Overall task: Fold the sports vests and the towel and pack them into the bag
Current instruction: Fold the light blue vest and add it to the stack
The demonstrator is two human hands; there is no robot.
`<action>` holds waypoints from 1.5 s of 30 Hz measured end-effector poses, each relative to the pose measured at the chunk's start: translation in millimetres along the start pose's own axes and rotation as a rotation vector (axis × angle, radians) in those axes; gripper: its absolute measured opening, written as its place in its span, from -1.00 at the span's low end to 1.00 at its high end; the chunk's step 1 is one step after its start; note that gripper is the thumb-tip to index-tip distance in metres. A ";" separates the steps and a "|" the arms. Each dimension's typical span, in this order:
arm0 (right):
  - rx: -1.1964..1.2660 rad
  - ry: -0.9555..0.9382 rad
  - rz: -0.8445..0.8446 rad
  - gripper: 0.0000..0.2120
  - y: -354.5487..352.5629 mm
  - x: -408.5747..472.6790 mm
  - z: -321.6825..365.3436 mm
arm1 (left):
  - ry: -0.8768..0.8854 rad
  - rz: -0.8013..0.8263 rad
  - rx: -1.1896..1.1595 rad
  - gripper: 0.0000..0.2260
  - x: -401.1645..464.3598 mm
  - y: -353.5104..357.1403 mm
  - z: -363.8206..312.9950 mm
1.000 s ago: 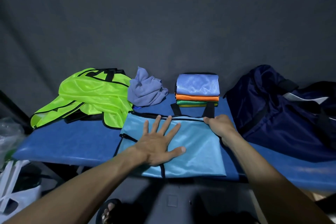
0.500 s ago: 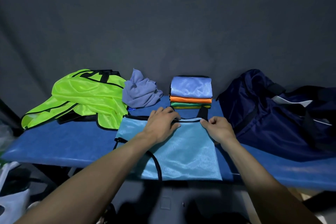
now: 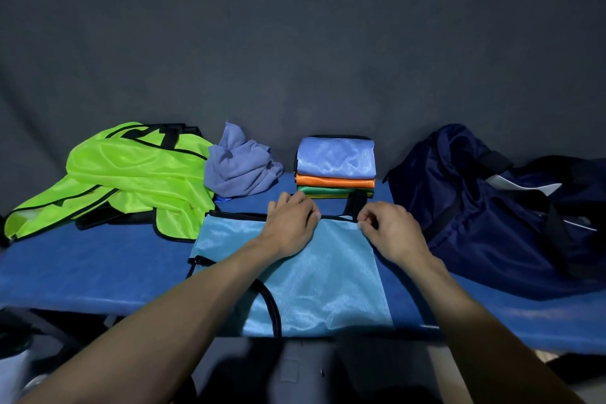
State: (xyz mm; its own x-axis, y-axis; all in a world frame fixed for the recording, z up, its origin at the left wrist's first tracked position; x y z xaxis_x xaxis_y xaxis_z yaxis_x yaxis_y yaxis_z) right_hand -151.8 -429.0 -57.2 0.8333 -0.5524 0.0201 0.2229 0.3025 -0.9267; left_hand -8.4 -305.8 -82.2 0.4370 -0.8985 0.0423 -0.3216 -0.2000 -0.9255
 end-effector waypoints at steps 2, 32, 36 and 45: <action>0.116 0.066 0.009 -0.86 2.2 3.6 -6.7 | -0.011 0.000 -0.007 -0.74 1.2 0.7 0.9; 0.614 0.211 0.033 -0.78 13.7 16.3 -33.1 | 0.595 0.197 0.074 -0.83 -92.7 26.6 -128.7; 0.605 0.078 0.083 -0.76 16.7 17.4 -25.2 | 0.550 0.350 -0.404 -0.89 -88.8 1.6 -106.4; 0.551 0.018 0.088 -0.74 14.5 10.1 -8.3 | 0.446 0.414 -0.659 -0.86 -95.7 -19.1 -87.3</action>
State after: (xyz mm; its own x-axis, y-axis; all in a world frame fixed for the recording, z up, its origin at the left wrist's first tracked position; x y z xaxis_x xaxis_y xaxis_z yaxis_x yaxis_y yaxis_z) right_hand -144.3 -436.7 -73.6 0.8532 -0.5182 -0.0595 0.3883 0.7071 -0.5909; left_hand -117.4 -250.2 -35.7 -0.1438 -0.9893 0.0225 -0.8581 0.1134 -0.5009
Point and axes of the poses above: each hand's wrist, its own x-axis towards the middle knuckle, its own y-axis out of the palm, z = x × y, the point moved 9 cm from there along x, towards the middle knuckle, and after that the axes turned 9 degrees about z, right-handed, at the moved point
